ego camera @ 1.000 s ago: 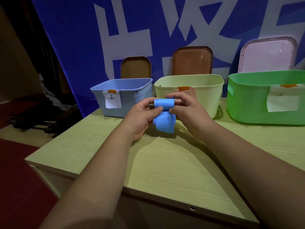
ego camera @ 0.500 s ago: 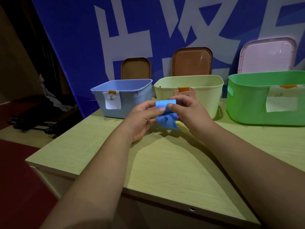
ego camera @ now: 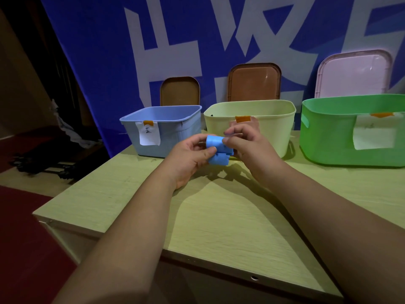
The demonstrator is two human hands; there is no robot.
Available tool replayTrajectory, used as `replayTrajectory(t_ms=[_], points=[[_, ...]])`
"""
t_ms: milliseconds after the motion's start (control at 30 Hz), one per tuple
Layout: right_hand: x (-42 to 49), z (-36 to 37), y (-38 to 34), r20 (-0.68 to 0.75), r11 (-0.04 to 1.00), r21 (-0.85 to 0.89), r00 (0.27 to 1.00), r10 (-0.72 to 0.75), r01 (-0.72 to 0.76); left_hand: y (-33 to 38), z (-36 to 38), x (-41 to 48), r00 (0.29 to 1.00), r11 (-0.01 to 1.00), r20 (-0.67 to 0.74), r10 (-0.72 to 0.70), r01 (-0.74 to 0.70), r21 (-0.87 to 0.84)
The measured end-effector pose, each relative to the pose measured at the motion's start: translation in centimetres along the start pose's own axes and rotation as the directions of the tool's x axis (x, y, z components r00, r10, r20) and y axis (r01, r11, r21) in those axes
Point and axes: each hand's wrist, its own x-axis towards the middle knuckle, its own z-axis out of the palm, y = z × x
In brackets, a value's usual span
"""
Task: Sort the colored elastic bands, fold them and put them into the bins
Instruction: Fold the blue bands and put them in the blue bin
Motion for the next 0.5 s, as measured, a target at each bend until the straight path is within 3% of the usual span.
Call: replayTrajectory(t_ms=[300,500], points=[[-0.45,-0.51,-0.34,0.054,0.981,-0.192,0.997,0.052,-0.041,0.2,-0.42,0.02,1.0,1.0,0.006,0.023,-0.023,0.009],[-0.28,-0.61,-0.29,0.02,0.985,-0.173,1.0,0.007,-0.003,0.14,-0.38,0.1,0.999,0.999,-0.054,0.0,-0.002,-0.046]])
